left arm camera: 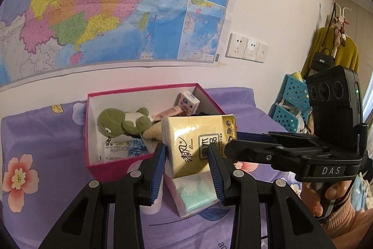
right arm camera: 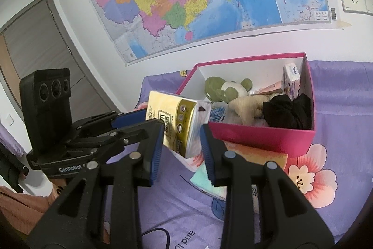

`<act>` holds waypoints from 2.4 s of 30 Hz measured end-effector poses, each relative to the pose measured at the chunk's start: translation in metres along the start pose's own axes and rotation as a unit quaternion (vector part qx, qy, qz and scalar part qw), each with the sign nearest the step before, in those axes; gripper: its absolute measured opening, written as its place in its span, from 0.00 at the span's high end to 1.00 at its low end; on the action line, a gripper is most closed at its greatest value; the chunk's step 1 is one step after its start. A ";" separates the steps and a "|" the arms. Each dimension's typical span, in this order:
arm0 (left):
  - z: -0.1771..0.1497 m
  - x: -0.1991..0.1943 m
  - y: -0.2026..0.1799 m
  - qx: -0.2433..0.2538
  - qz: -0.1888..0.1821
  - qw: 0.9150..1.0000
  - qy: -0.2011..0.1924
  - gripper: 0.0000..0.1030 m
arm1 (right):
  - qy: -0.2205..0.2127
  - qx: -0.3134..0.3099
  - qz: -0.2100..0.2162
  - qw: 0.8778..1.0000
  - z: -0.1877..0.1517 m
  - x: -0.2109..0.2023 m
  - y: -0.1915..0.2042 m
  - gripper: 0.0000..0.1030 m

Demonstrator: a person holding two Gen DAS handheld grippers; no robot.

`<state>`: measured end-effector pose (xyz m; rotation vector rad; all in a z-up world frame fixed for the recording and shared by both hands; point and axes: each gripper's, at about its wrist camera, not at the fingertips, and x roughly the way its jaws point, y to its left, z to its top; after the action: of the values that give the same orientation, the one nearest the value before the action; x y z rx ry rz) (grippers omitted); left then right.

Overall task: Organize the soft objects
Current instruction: 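Carry the yellow tissue pack over the box and lower it inside, then open the left gripper to release the yellow pack into the box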

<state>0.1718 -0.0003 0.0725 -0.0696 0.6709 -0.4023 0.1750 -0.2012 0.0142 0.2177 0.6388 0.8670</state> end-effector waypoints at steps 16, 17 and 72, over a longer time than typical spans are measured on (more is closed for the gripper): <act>0.007 0.010 0.008 -0.001 0.005 1.000 0.005 0.64 | 0.008 0.011 0.001 1.000 0.008 0.013 -0.008 0.65; 0.007 0.011 0.009 0.000 0.005 1.000 0.006 0.64 | 0.008 0.012 0.002 1.000 0.009 0.013 -0.008 0.65; 0.022 0.055 0.047 -0.028 0.007 0.999 0.038 0.64 | 0.025 0.054 -0.010 0.998 0.021 0.050 -0.029 0.65</act>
<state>0.2406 0.0205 0.0483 -0.1026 0.7568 -0.3741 0.2303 -0.1797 -0.0032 0.2879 0.7347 0.8212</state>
